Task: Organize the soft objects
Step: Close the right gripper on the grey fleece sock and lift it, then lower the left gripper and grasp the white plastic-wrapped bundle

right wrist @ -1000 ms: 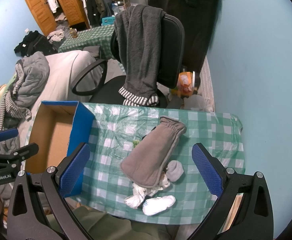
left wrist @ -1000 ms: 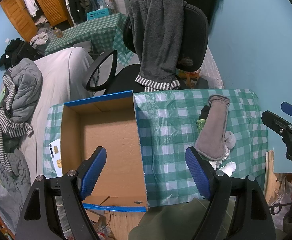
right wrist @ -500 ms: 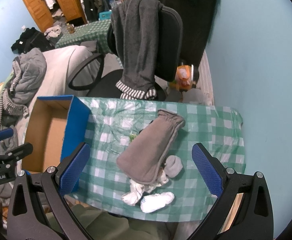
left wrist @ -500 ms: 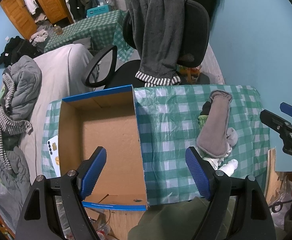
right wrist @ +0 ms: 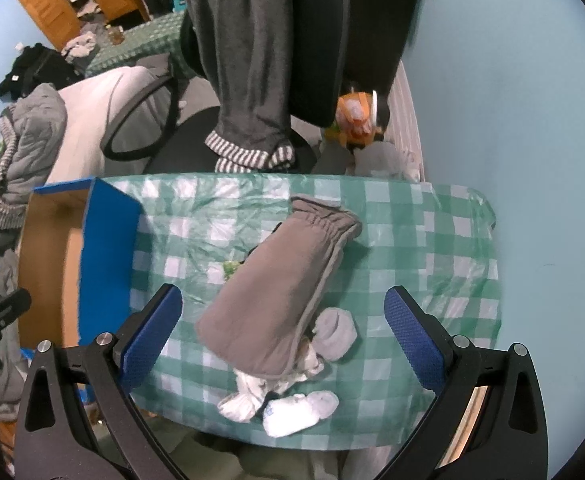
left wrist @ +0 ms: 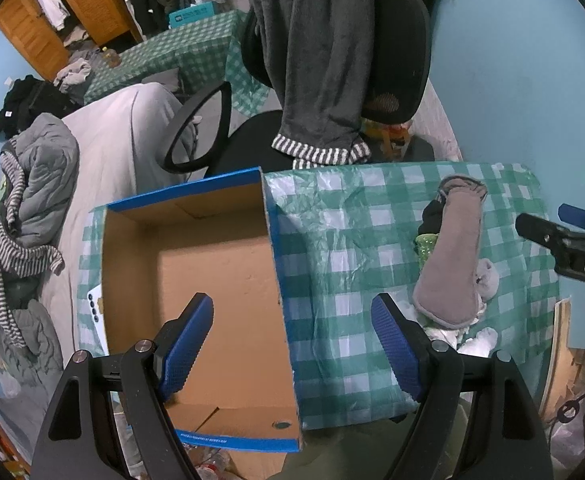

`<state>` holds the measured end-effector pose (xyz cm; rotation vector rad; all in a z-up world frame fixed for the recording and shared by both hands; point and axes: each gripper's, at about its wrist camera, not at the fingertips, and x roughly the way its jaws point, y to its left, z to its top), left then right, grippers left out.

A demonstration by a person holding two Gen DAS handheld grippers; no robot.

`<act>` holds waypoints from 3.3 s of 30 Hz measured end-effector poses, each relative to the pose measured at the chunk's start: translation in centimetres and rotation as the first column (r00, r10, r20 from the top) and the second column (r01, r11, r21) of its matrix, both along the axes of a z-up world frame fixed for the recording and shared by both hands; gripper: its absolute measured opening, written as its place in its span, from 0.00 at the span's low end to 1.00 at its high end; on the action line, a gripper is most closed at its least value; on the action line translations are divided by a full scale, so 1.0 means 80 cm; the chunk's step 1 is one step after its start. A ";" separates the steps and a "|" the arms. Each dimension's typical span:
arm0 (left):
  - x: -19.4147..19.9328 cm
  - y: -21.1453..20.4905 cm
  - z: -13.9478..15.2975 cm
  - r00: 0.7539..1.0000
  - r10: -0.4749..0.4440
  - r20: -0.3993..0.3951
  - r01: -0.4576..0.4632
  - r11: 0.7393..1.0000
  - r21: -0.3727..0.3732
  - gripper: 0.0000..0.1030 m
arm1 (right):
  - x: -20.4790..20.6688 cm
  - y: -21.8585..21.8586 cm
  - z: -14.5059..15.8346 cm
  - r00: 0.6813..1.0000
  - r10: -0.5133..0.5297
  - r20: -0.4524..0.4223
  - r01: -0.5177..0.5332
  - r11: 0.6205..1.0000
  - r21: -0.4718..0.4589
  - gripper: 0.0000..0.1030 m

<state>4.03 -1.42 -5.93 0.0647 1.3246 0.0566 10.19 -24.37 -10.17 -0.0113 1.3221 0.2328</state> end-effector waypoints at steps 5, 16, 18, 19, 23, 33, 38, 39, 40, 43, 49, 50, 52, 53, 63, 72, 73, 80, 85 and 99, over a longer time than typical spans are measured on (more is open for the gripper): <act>0.013 -0.006 -0.020 1.000 -0.008 -0.019 0.008 1.000 0.016 0.80 | 0.022 0.001 -0.024 0.999 -0.009 -0.042 0.009 1.000 -0.003 0.98; 0.044 -0.009 -0.057 0.999 0.017 -0.047 -0.017 1.000 0.002 0.80 | 0.055 0.010 -0.083 0.992 -0.048 -0.120 0.044 0.998 -0.036 0.98; 0.048 -0.009 -0.062 0.999 0.017 -0.049 -0.018 1.000 -0.011 0.80 | 0.058 0.011 -0.095 0.989 -0.059 -0.138 0.053 0.998 -0.046 0.97; 0.050 -0.011 -0.066 0.998 0.019 -0.052 -0.020 1.000 -0.014 0.80 | 0.059 0.013 -0.099 0.988 -0.061 -0.143 0.055 0.997 -0.051 0.95; 0.056 -0.018 -0.079 0.998 0.011 -0.068 -0.012 1.000 -0.014 0.80 | 0.062 0.013 -0.114 0.982 -0.077 -0.171 0.068 0.996 -0.061 0.94; 0.062 -0.025 -0.090 0.996 -0.012 -0.083 0.012 1.000 -0.008 0.80 | 0.061 0.010 -0.137 0.970 -0.093 -0.225 0.093 0.996 -0.007 0.67; 0.060 -0.027 -0.087 0.996 -0.016 -0.086 0.015 1.000 -0.016 0.80 | 0.058 0.008 -0.134 0.973 -0.080 -0.216 0.090 0.995 0.036 0.38; 0.059 -0.028 -0.087 0.996 -0.019 -0.086 0.017 1.000 -0.016 0.80 | 0.058 0.008 -0.133 0.974 -0.078 -0.214 0.090 0.995 0.045 0.30; 0.058 -0.030 -0.086 0.996 -0.021 -0.087 0.019 1.000 -0.017 0.80 | 0.058 0.006 -0.132 0.974 -0.078 -0.212 0.092 0.994 0.058 0.26; 0.055 -0.036 -0.085 0.996 -0.027 -0.088 0.026 0.999 -0.019 0.80 | 0.055 0.002 -0.126 0.978 -0.068 -0.196 0.083 0.994 0.072 0.18; 0.048 -0.043 -0.082 0.995 -0.039 -0.096 0.036 0.999 -0.027 0.80 | 0.048 -0.009 -0.113 0.983 -0.059 -0.172 0.079 0.991 0.113 0.12; 0.047 -0.044 -0.081 0.995 -0.041 -0.096 0.039 0.999 -0.029 0.80 | 0.047 -0.012 -0.109 0.984 -0.059 -0.165 0.079 0.989 0.122 0.12; 0.044 -0.048 -0.080 0.994 -0.046 -0.099 0.043 0.999 -0.034 0.80 | 0.043 -0.017 -0.101 0.986 -0.058 -0.154 0.080 0.987 0.137 0.11; 0.043 -0.049 -0.080 0.994 -0.048 -0.100 0.045 0.998 -0.037 0.80 | 0.041 -0.020 -0.096 0.987 -0.060 -0.149 0.081 0.986 0.143 0.11; 0.020 -0.076 -0.088 0.988 -0.071 -0.136 0.062 0.996 -0.071 0.80 | 0.023 -0.055 -0.050 0.993 -0.079 -0.089 0.095 0.975 0.199 0.11; -0.003 -0.107 -0.106 0.978 -0.092 -0.186 0.077 0.993 -0.085 0.80 | -0.001 -0.103 -0.035 0.992 -0.086 -0.088 0.102 0.976 0.193 0.11; -0.006 -0.110 -0.109 0.977 -0.092 -0.195 0.074 0.993 -0.095 0.80 | -0.004 -0.106 -0.034 0.992 -0.085 -0.089 0.101 0.977 0.190 0.11; -0.026 -0.133 -0.133 0.964 -0.105 -0.244 0.079 0.990 -0.113 0.80 | -0.023 -0.144 -0.047 0.990 -0.077 -0.120 0.094 0.985 0.146 0.11; -0.037 -0.148 -0.154 0.956 -0.102 -0.274 0.075 0.991 -0.108 0.80 | -0.036 -0.164 -0.077 0.985 -0.059 -0.162 0.076 0.993 0.095 0.11; -0.040 -0.190 -0.182 0.952 -0.104 -0.287 0.081 0.993 -0.090 0.80 | -0.039 -0.190 -0.167 0.958 -0.110 -0.265 0.142 0.985 0.103 0.20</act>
